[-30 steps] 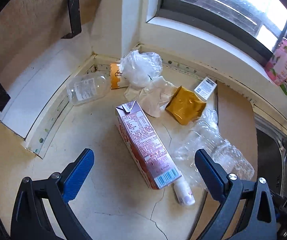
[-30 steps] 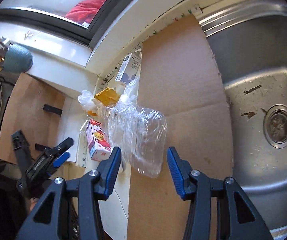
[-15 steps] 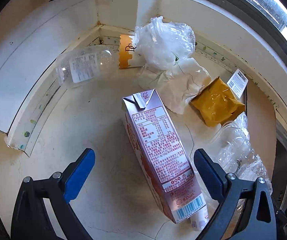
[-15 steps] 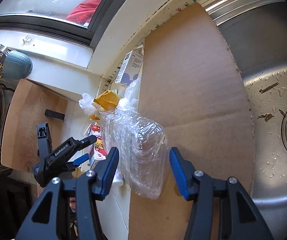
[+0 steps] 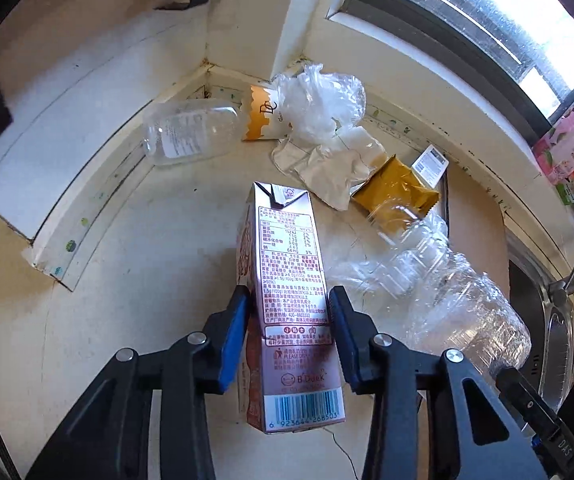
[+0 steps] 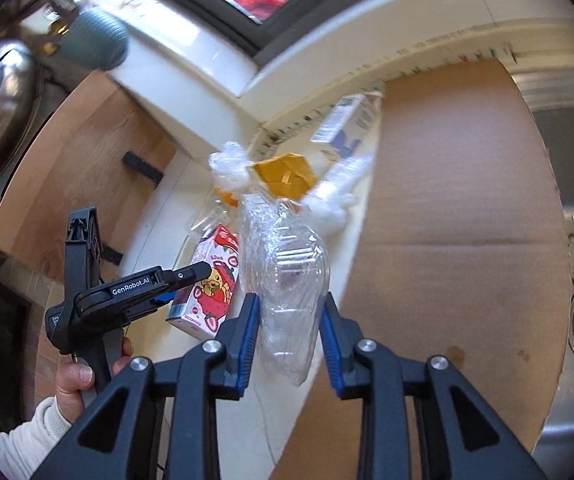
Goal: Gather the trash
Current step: 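Grasp the pink juice carton with the left tool while the right tool grasps the clear plastic tray, then carry both items down over the black bin and open both tools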
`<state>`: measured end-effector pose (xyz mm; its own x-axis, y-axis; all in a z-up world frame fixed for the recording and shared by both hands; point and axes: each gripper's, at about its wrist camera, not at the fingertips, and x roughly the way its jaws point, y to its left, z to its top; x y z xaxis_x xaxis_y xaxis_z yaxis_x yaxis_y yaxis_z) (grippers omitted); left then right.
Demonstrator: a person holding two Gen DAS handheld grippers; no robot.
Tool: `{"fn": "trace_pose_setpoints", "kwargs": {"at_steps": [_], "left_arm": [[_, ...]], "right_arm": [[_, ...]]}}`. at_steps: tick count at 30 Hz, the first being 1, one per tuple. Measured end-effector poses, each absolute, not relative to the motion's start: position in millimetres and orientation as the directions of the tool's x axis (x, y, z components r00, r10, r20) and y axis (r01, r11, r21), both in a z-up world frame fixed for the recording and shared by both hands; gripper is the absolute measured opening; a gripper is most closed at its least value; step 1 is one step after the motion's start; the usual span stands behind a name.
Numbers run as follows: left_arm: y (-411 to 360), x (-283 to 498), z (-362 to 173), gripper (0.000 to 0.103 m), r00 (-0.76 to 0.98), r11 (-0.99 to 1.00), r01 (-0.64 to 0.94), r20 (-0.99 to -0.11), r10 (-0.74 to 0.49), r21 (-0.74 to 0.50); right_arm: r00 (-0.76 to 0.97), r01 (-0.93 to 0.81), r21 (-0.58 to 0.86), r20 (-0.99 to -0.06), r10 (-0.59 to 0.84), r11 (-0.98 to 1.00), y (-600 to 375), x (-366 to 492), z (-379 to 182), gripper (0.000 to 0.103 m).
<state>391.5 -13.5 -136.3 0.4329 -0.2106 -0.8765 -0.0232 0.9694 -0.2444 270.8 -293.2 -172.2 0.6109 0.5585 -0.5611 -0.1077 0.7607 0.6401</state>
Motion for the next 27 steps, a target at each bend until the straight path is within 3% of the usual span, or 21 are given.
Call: {"fn": "trace_pose_setpoints", "kwargs": {"at_steps": [17, 27], "left_arm": [[34.7, 234.2, -41.1, 0.039, 0.58, 0.958, 0.034, -0.775, -0.25, -0.284], [65.5, 120.4, -42.4, 0.039, 0.561, 0.941, 0.045, -0.771, -0.302, -0.336]], "right_arm": [[0.748, -0.353, 0.321, -0.467, 0.471, 0.879, -210.0, 167.3, -51.9, 0.012], [0.648, -0.537, 0.302, -0.45, 0.614, 0.788, -167.4, 76.6, -26.2, 0.012]]}}
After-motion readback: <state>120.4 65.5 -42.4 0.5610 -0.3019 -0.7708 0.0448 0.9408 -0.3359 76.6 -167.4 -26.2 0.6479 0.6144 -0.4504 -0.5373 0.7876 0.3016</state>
